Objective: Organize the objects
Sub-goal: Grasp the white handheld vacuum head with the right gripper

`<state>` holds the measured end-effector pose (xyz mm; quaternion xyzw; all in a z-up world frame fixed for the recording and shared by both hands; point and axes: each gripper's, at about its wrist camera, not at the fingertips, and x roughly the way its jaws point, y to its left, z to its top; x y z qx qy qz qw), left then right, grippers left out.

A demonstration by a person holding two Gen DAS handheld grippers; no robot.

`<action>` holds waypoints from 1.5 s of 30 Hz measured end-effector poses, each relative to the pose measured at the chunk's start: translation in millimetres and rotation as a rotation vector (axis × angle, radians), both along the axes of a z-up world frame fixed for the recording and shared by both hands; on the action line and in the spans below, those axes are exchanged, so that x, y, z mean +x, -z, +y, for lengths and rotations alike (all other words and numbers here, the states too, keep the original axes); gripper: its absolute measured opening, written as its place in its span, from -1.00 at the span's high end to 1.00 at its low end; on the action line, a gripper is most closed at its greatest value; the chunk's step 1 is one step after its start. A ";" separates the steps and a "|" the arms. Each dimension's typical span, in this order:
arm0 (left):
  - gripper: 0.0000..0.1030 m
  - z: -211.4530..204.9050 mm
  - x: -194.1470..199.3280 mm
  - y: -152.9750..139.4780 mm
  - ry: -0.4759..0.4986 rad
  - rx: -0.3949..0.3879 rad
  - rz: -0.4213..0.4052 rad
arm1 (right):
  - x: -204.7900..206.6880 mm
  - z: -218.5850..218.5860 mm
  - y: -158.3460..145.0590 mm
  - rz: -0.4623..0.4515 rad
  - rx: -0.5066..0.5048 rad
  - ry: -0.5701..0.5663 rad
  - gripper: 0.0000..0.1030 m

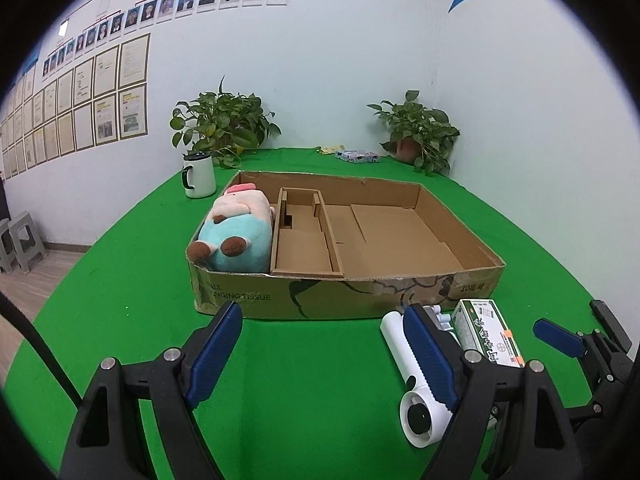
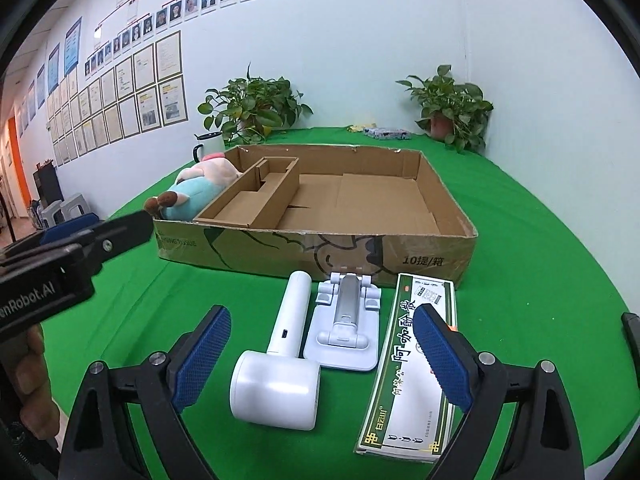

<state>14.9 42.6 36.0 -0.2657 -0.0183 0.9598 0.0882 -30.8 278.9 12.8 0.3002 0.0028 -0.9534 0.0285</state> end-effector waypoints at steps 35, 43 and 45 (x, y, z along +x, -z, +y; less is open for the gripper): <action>-0.56 5.0 -53.8 75.8 0.295 0.298 -0.435 | 20.0 -23.8 65.6 -0.261 -0.037 -0.139 -0.08; -0.55 39.1 -71.9 105.1 0.378 0.365 -0.617 | 20.1 -26.0 66.4 -0.275 -0.092 -0.170 -0.45; -0.55 42.5 -75.5 105.1 0.384 0.383 -0.618 | 18.9 -25.8 66.4 -0.282 -0.090 -0.169 -0.32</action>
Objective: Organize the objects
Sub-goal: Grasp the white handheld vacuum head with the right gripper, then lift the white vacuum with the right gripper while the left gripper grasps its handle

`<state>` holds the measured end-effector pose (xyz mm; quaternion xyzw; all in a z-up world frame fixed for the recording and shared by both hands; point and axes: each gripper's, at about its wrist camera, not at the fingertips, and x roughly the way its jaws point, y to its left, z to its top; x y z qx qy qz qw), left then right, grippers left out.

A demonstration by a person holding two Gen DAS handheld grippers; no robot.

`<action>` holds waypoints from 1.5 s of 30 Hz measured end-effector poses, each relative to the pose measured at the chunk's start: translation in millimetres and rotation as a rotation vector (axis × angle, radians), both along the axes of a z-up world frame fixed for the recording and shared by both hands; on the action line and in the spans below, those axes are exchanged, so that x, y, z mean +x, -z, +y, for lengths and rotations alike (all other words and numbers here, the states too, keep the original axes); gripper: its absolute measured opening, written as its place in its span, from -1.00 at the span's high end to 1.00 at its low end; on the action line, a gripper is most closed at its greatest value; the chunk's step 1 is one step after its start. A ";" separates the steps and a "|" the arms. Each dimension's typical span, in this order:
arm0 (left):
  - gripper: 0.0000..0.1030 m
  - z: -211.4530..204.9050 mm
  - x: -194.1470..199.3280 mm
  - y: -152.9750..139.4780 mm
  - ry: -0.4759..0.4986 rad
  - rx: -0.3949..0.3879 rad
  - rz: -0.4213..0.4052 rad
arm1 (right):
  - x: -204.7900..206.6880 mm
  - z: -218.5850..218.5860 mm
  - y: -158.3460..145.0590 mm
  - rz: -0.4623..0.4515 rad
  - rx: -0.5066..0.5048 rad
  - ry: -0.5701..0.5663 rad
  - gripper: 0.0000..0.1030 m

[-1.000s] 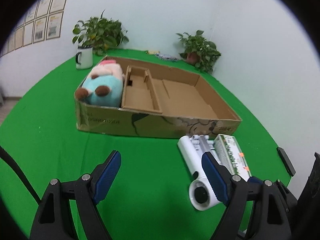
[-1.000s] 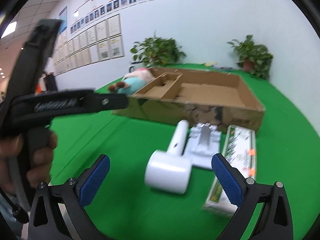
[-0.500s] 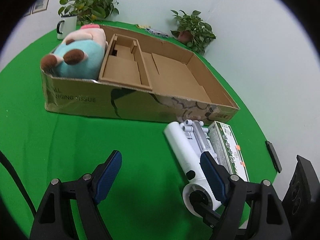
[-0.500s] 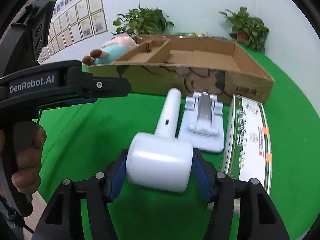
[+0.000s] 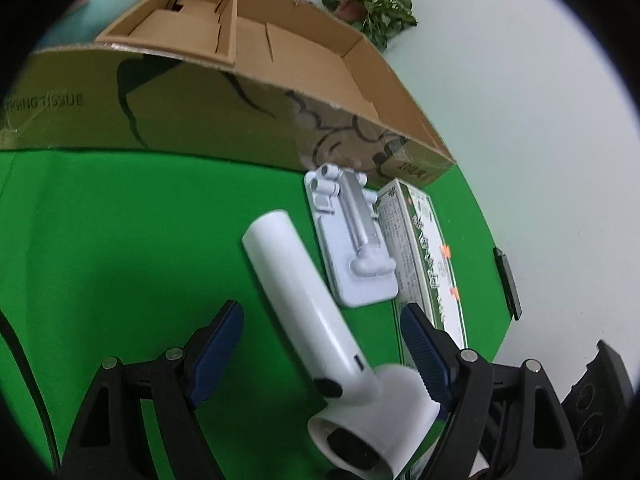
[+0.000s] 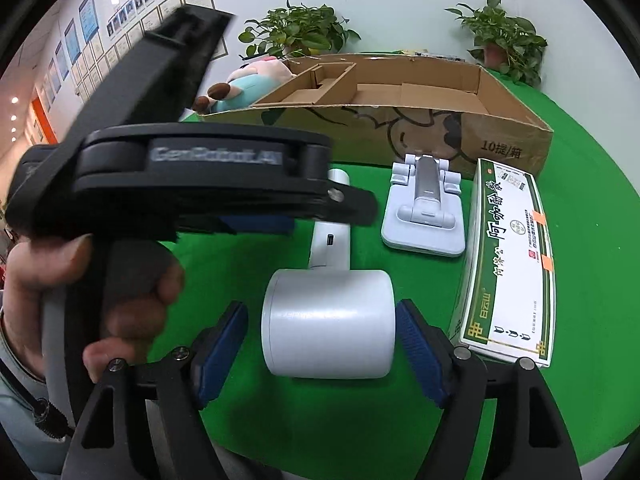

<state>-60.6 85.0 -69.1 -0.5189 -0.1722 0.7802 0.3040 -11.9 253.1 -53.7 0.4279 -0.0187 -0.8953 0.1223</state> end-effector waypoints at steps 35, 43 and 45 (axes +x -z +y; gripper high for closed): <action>-0.29 -20.6 17.1 17.1 -0.027 0.253 -0.206 | 25.0 -22.0 9.1 0.060 0.143 -0.009 -0.06; 0.33 -35.3 22.3 21.4 -0.074 0.206 -0.217 | 29.1 -23.4 10.7 0.069 0.167 0.009 -0.06; 0.33 -33.2 24.5 19.2 -0.075 0.194 -0.201 | 29.8 -24.9 10.3 0.068 0.169 0.010 -0.05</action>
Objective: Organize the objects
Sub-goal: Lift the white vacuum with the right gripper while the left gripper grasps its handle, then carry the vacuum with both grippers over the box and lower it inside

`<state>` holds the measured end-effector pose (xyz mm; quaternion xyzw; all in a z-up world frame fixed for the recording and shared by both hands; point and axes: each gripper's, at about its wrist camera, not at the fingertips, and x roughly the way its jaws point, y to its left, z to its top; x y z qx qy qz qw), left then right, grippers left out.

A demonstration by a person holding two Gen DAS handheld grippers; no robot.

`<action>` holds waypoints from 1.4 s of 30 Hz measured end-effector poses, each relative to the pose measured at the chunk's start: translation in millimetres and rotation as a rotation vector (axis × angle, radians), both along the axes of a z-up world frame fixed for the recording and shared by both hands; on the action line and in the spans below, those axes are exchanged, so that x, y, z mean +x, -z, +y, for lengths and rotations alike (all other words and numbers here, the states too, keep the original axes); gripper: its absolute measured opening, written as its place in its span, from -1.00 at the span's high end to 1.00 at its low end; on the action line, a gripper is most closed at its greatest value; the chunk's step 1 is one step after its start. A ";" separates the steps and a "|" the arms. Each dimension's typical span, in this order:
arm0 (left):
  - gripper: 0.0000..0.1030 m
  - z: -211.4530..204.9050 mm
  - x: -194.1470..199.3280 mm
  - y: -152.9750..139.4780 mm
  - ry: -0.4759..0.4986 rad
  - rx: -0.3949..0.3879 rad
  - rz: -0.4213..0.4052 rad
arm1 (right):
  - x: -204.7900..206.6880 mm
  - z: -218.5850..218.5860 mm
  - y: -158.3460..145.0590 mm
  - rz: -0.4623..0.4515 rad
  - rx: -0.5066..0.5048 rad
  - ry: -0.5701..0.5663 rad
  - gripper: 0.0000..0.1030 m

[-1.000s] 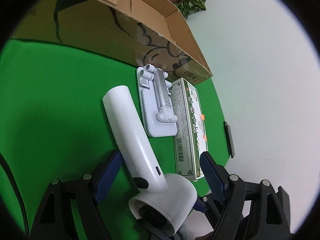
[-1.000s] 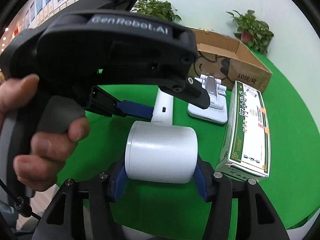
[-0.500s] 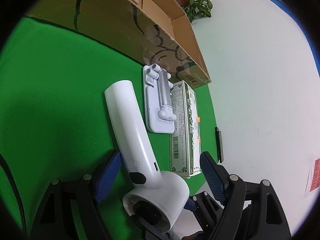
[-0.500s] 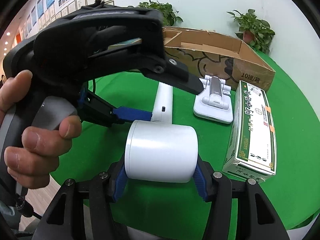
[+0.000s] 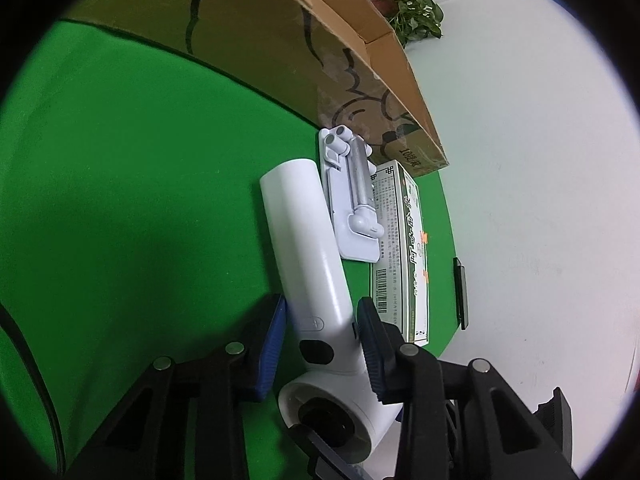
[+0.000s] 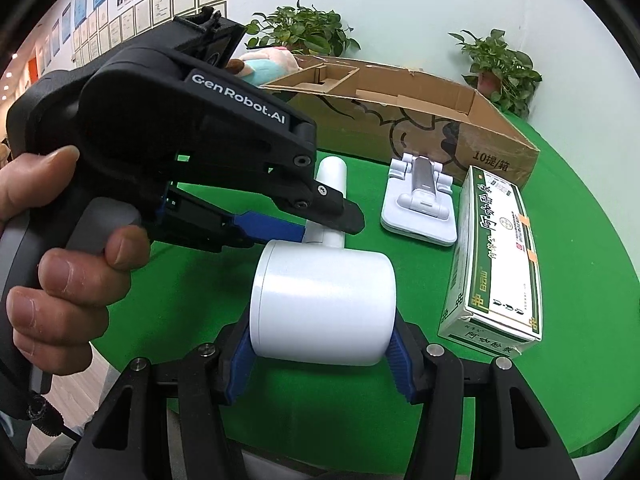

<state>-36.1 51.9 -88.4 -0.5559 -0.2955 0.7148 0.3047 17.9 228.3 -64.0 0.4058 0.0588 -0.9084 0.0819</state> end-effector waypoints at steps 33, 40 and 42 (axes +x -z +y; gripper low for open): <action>0.42 48.1 -21.4 -123.2 0.100 -0.129 0.425 | -54.8 21.8 -80.6 0.055 -0.165 0.105 -0.05; 0.41 60.4 -44.5 -155.5 0.092 -0.134 0.466 | -83.0 32.8 -110.5 0.088 -0.149 0.111 -0.05; 0.41 60.3 -53.8 -163.9 0.086 -0.125 0.469 | -89.9 33.3 -120.1 0.096 -0.147 0.109 -0.05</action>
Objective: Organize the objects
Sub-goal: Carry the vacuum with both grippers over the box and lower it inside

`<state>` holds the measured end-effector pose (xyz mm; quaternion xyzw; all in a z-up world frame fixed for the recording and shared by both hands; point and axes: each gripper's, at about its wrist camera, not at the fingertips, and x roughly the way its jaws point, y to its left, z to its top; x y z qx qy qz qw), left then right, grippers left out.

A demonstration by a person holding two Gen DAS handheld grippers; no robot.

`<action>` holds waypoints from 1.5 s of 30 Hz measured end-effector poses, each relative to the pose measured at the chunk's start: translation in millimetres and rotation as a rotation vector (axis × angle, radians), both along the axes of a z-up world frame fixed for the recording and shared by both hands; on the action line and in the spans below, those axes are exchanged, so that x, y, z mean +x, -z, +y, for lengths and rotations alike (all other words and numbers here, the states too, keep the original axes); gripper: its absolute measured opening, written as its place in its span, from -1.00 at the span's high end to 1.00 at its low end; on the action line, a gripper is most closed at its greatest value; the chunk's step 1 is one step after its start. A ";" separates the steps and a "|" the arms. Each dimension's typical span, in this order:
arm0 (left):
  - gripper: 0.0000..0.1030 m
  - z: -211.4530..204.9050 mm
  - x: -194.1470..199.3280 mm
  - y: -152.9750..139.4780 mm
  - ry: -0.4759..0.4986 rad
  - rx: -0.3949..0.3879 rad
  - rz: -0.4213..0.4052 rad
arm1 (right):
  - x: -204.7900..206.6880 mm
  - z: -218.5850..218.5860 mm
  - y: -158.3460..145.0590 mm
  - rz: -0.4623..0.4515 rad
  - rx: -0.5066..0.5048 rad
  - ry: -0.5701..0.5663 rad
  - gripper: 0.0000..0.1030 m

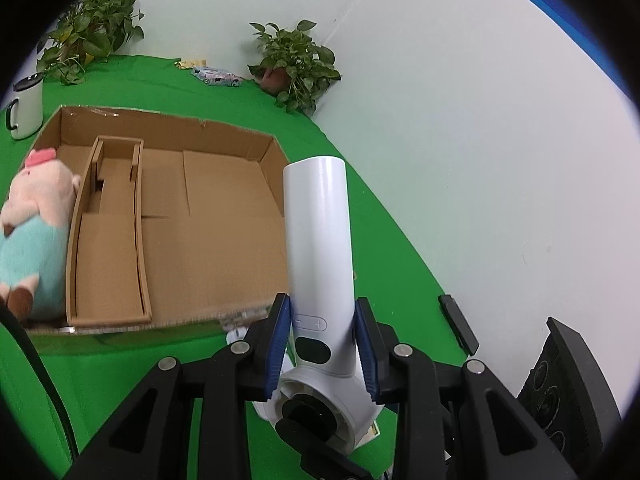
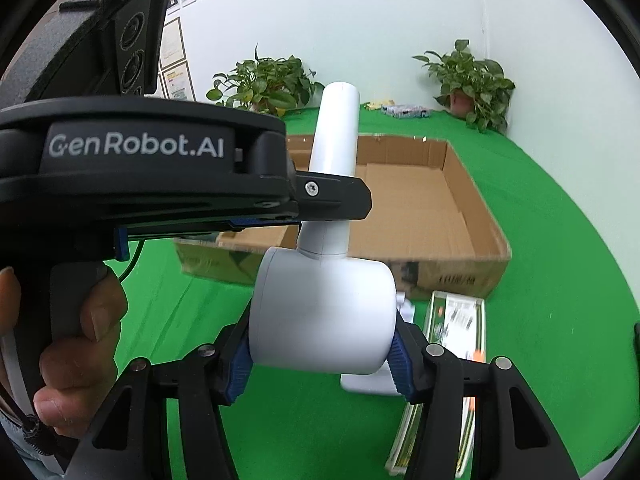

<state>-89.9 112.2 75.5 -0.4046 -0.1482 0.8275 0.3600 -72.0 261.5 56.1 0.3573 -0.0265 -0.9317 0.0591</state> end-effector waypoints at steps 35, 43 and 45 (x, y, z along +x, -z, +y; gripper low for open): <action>0.40 -0.1 -165.4 83.0 -0.035 -0.219 -0.189 | -189.1 5.0 43.6 -0.286 -0.156 -0.097 -0.04; 0.39 -6.2 -173.2 109.2 -0.046 -0.195 -0.251 | -214.2 14.7 80.6 -0.355 -0.127 -0.099 -0.04; 0.39 -8.3 -172.8 110.1 -0.043 -0.199 -0.245 | -218.6 15.3 81.3 -0.369 -0.139 -0.102 -0.04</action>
